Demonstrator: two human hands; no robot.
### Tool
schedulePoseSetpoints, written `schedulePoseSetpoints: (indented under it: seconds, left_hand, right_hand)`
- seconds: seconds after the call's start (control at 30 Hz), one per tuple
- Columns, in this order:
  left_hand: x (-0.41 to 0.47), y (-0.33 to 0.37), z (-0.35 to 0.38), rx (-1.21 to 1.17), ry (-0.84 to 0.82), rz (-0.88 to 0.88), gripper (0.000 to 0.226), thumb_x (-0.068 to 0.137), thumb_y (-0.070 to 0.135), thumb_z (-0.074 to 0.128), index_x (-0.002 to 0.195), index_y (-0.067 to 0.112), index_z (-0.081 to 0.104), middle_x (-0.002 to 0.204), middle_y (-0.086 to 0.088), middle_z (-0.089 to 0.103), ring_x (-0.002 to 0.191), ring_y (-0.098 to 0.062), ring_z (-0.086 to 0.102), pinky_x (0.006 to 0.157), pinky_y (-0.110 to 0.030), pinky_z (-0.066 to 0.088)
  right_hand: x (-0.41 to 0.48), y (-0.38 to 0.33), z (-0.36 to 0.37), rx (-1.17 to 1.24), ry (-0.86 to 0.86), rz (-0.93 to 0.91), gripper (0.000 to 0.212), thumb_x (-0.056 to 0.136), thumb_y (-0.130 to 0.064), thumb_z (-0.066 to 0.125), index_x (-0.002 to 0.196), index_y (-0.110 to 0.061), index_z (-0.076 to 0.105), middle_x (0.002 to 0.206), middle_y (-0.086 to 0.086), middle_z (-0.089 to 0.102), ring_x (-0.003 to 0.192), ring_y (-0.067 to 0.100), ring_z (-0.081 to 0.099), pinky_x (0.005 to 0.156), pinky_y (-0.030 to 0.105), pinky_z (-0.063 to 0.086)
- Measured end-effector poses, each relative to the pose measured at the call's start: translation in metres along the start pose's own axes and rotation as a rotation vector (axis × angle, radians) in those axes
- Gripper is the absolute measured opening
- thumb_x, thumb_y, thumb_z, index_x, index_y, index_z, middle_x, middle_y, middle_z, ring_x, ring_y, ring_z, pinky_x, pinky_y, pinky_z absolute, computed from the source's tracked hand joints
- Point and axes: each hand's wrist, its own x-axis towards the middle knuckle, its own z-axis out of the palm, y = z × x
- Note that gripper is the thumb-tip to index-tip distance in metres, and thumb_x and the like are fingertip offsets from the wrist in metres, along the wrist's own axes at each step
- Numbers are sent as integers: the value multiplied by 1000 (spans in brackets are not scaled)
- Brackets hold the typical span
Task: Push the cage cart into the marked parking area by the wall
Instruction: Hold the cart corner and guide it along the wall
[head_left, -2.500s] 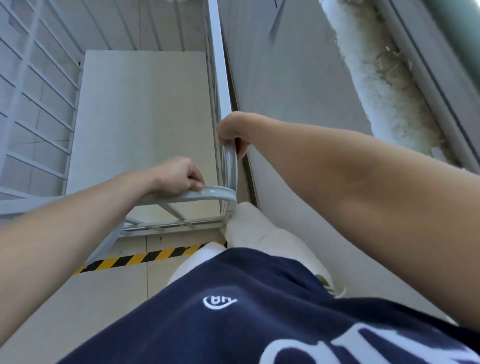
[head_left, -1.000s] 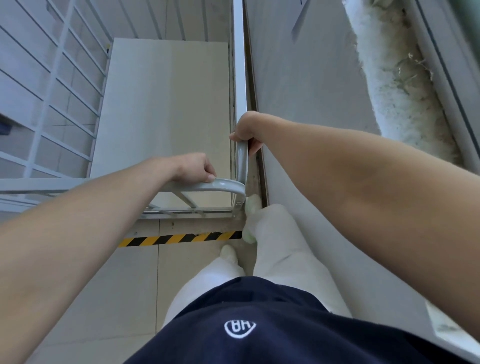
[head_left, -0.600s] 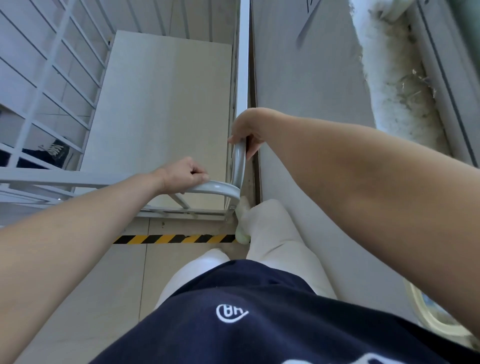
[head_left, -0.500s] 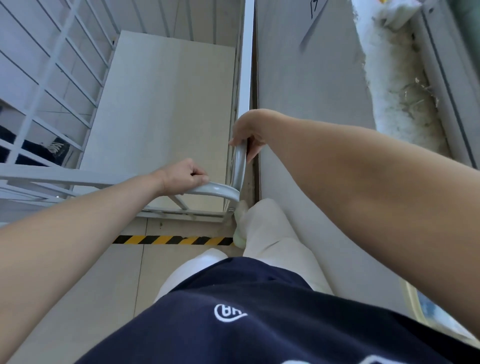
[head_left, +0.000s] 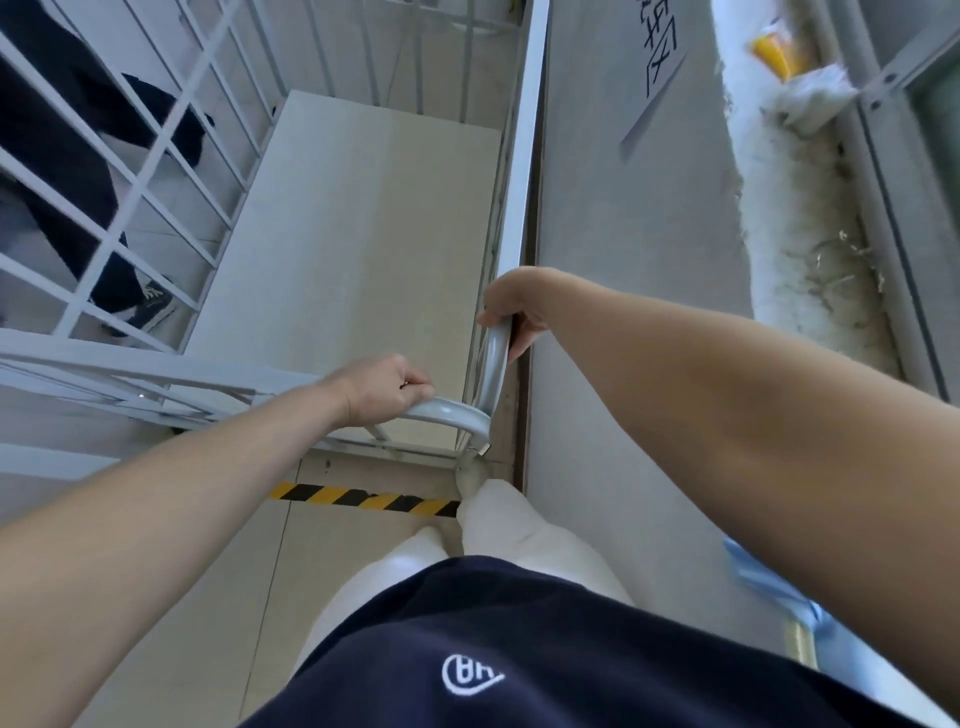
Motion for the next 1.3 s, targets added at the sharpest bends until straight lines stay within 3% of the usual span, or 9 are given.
schedulePoseSetpoints:
  seconds: [0.13, 0.27, 0.37, 0.43, 0.6, 0.73, 0.87, 0.97, 1.3]
  left_hand:
    - [1, 4, -1, 33, 0, 21, 42, 95, 40, 42, 84, 9, 68, 75, -15, 60, 68, -24, 51, 65, -37, 39]
    - [4, 5, 1, 112, -21, 4, 55, 91, 56, 40, 74, 7, 61, 60, -2, 42, 57, -19, 39, 57, -31, 28]
    - [6, 6, 2, 155, -31, 5, 55, 90, 62, 37, 59, 16, 43, 57, 1, 39, 53, -17, 36, 55, -30, 25]
    - [6, 6, 1, 152, -31, 7, 55, 90, 62, 37, 55, 20, 41, 56, 2, 42, 52, -15, 37, 54, -29, 25]
    - [7, 3, 2, 155, -40, 24, 54, 89, 64, 37, 53, 23, 41, 56, 4, 45, 52, -13, 40, 54, -28, 26]
    - [9, 0, 1, 126, -72, 52, 56, 89, 63, 38, 56, 18, 41, 56, 2, 40, 52, -16, 37, 54, -29, 26]
    - [9, 2, 1, 98, -73, 79, 57, 90, 59, 41, 52, 17, 36, 53, 2, 33, 48, -14, 32, 52, -28, 24]
    - [11, 0, 3, 108, -58, 88, 58, 88, 62, 41, 51, 18, 38, 52, 1, 35, 47, -15, 34, 52, -29, 26]
    - [14, 0, 5, 186, -15, 109, 59, 90, 58, 41, 49, 16, 37, 48, 1, 30, 46, -17, 28, 52, -32, 25]
  right_hand:
    - [-4, 2, 2, -11, 47, -11, 43, 104, -17, 35, 134, 14, 36, 126, 29, 56, 120, 39, 58, 104, 40, 46]
    - [-9, 4, 7, -28, 66, -17, 39, 105, -19, 31, 116, 14, 48, 78, 20, 56, 98, 32, 67, 106, 35, 45]
    - [-11, 6, 10, -46, 106, -61, 35, 104, -16, 33, 121, 10, 50, 92, 20, 62, 92, 31, 65, 99, 36, 50]
    - [-11, 5, 12, -88, 112, -41, 38, 105, -19, 28, 101, 8, 54, 88, 20, 62, 82, 31, 63, 92, 35, 50]
    - [-12, 5, 15, -106, 138, -16, 44, 105, -18, 24, 81, 6, 52, 98, 23, 66, 98, 31, 66, 106, 36, 45]
    - [-9, 5, 14, -94, 168, -28, 33, 103, -17, 30, 90, 2, 54, 101, 19, 66, 75, 27, 62, 89, 32, 57]
    - [-9, 6, 12, -88, 135, -6, 38, 105, -17, 27, 101, 9, 54, 125, 25, 61, 109, 32, 64, 102, 36, 49]
    - [-7, 6, 11, -101, 110, -13, 42, 105, -18, 28, 126, 14, 45, 128, 27, 59, 115, 32, 62, 104, 38, 47]
    - [0, 4, 4, -61, 49, 16, 44, 104, -20, 35, 133, 14, 38, 129, 27, 57, 118, 34, 61, 103, 38, 48]
